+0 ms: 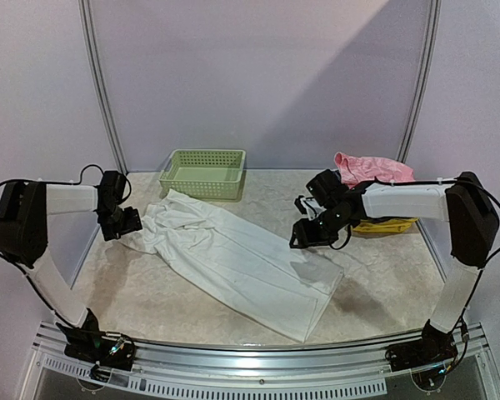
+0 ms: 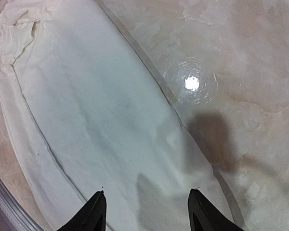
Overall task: Fold and stack the mixed laundry pile
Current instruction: Rotate the rectangle-folded T-shirt at the center of the board.
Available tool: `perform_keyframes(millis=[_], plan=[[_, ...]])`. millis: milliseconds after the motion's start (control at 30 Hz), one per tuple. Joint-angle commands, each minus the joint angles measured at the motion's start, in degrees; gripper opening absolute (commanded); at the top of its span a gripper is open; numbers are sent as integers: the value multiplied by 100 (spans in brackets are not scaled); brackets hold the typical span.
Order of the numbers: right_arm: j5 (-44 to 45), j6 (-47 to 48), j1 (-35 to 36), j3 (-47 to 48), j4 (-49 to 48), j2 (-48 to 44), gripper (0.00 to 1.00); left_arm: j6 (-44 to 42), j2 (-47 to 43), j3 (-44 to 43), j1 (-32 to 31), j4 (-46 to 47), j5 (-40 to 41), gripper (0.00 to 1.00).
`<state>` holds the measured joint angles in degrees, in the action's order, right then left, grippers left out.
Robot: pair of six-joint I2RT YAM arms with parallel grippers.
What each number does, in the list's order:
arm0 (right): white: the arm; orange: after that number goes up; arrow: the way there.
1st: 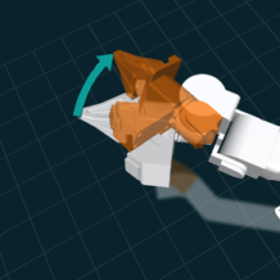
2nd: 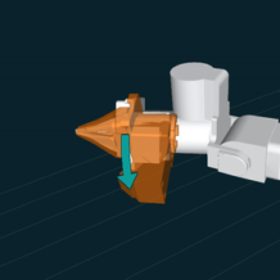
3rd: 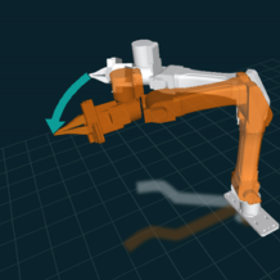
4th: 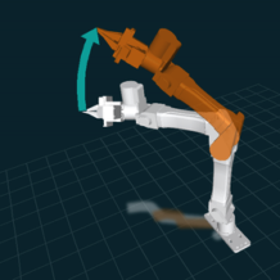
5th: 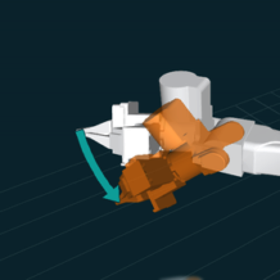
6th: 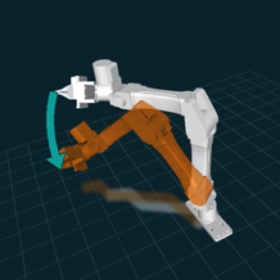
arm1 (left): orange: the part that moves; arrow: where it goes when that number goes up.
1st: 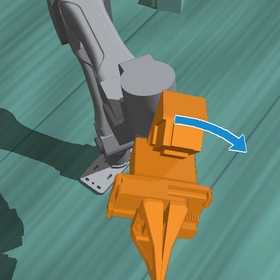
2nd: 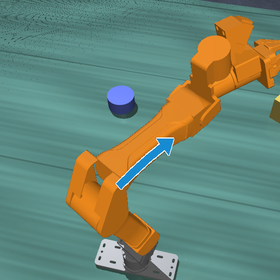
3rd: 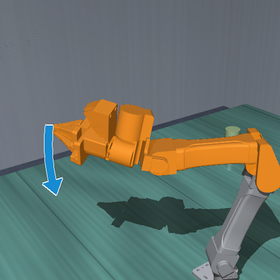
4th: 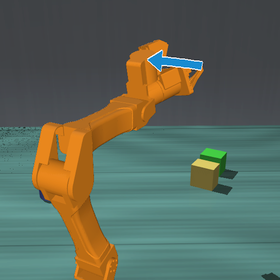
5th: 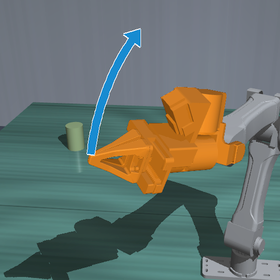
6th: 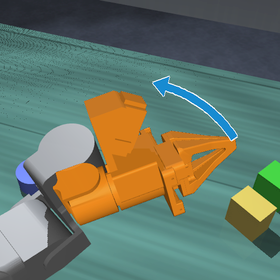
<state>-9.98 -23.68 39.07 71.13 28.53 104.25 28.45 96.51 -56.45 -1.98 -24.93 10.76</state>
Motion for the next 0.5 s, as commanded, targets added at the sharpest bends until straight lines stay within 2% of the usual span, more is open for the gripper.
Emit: perform_keyframes(millis=[0, 233, 267, 467], plan=[[109, -5, 23, -189, -101, -239, 59, -51, 203, -167, 168, -143, -120, 74], [144, -5, 25, -242, -119, -297, 59, 7, 438, -126, 197, 24, -435, 63], [146, 2, 24, -256, -124, -292, 59, 11, 490, -122, 198, 57, -458, 58], [150, 2, -7, -265, -129, -256, 59, -43, 718, -289, 196, 109, -345, 12]])
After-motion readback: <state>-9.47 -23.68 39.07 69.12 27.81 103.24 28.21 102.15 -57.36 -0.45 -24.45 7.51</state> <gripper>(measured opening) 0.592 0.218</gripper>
